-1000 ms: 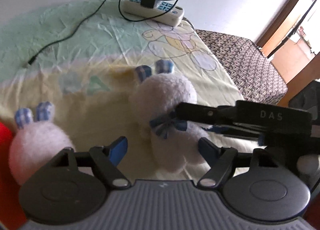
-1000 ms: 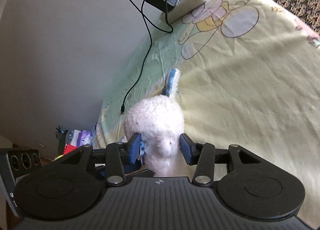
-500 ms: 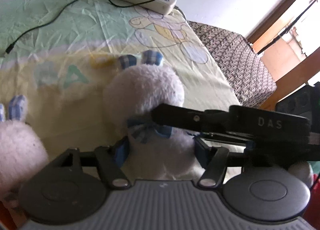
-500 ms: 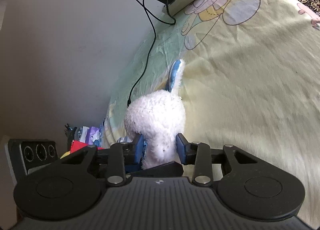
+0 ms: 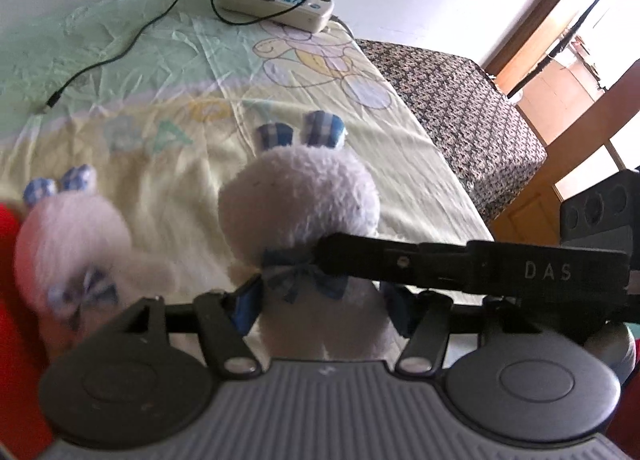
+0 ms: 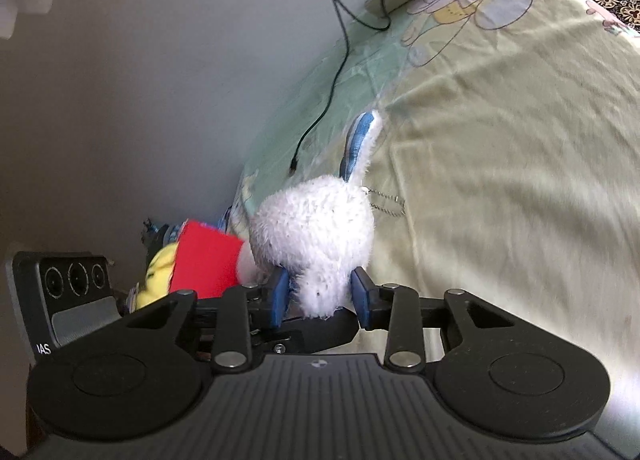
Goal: Organize objects
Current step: 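Lift the white bunny plush with the right gripper and carry it to the red box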
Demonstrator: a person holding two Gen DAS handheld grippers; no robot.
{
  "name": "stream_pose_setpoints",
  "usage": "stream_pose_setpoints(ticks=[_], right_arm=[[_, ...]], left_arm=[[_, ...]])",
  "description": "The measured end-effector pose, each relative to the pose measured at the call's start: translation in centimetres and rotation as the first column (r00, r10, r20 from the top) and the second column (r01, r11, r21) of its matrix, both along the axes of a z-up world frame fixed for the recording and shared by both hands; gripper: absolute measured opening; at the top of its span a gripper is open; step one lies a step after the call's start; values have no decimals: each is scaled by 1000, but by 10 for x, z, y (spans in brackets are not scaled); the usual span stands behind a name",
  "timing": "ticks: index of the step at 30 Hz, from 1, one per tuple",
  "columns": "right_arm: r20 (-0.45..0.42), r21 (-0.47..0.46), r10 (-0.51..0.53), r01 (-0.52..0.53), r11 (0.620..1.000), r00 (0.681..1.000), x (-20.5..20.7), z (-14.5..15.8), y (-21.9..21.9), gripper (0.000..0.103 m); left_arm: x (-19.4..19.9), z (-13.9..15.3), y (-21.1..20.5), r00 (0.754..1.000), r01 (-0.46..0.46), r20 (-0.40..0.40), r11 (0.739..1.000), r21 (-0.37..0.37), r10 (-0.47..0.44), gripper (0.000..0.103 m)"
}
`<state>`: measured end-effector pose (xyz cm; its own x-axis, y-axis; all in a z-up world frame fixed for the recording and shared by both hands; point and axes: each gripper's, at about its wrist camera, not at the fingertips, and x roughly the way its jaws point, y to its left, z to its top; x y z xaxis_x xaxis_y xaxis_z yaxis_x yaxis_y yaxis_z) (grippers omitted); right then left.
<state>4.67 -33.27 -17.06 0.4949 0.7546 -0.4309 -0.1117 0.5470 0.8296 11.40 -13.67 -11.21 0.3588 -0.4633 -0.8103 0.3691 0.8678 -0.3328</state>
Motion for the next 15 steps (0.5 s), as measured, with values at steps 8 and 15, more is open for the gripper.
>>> stream_pose_setpoints(ticks=[8, 15], right_arm=[[35, -6, 23, -23, 1000, 999, -42, 22, 18, 36], [82, -14, 15, -14, 1000, 997, -76, 47, 44, 36]], left_arm=[[-53, 17, 7, 997, 31, 68, 998, 61, -35, 62], [-94, 36, 34, 990, 57, 125, 997, 55, -63, 62]])
